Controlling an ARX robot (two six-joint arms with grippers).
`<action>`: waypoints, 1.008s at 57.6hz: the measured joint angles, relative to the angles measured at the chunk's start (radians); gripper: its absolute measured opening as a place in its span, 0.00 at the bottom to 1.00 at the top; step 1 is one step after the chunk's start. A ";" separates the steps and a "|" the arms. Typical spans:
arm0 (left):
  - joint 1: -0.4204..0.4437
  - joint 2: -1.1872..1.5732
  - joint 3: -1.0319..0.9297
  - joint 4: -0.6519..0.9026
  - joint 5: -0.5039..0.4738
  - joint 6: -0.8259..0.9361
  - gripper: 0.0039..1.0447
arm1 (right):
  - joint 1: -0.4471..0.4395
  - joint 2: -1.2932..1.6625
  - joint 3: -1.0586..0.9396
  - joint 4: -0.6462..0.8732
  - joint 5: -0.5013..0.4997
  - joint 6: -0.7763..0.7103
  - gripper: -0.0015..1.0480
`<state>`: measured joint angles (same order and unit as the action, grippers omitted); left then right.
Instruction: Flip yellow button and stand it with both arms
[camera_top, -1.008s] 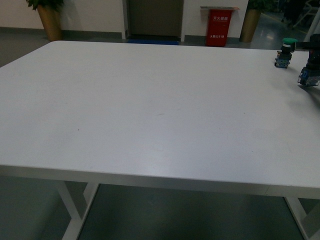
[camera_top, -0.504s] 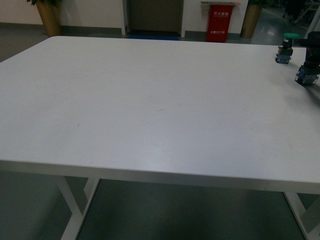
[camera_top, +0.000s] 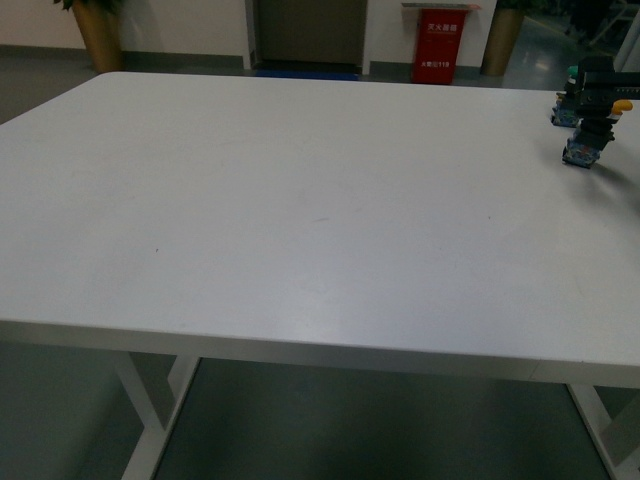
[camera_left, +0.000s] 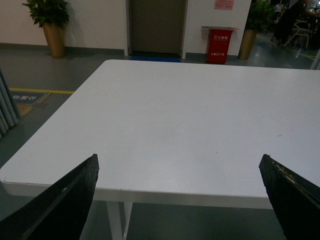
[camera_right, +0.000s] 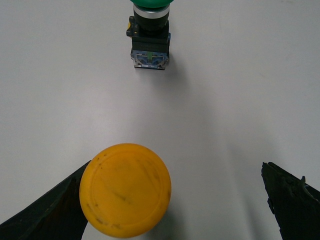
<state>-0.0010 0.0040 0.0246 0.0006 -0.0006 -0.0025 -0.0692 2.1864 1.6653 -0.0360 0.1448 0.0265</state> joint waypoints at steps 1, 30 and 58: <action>0.000 0.000 0.000 0.000 0.000 0.000 0.94 | 0.000 0.000 0.000 0.001 0.000 0.000 0.93; 0.000 0.000 0.000 0.000 0.000 0.000 0.94 | -0.001 0.000 0.000 0.030 0.000 -0.084 0.93; 0.000 0.000 0.000 0.000 0.000 0.000 0.94 | -0.014 0.000 0.009 0.029 0.004 -0.111 0.93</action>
<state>-0.0010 0.0040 0.0246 0.0006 -0.0006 -0.0025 -0.0837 2.1864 1.6745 -0.0067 0.1486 -0.0849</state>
